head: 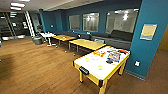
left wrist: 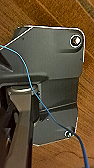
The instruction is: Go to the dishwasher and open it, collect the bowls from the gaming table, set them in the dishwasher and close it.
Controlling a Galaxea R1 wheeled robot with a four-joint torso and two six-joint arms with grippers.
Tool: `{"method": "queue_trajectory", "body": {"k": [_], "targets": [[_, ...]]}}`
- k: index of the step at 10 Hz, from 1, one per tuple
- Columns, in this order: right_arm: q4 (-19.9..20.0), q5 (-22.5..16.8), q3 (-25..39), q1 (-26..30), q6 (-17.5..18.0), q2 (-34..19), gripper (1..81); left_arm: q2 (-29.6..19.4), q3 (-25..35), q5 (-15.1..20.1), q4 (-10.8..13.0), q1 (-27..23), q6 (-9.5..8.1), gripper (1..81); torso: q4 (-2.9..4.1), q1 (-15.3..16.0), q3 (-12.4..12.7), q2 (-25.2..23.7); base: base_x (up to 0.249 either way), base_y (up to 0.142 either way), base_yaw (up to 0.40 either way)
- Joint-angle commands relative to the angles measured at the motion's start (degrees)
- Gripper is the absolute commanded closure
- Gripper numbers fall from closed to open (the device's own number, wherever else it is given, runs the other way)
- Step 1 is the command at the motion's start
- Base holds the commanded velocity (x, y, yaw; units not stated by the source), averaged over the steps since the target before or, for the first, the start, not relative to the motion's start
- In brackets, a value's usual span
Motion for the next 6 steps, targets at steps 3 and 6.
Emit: {"method": "queue_trajectory", "body": {"k": [3, 6], "targets": [[-0.1, -3.5, 0.1, 2.7, -0.1, 0.1, 1.0, 0.2, 0.2, 2.9, 0.2, -2.4, 0.19, 1.0, 0.00, 0.0, 0.0, 0.0, 0.153, 0.063, 0.000], [-0.1, -3.5, 0.0, 2.7, -0.1, 0.2, 1.0, 0.1, 0.2, 2.9, 0.1, -2.5, 0.19, 1.0, 0.00, 0.0, 0.0, 0.0, 0.147, 0.076, 0.000]]}}
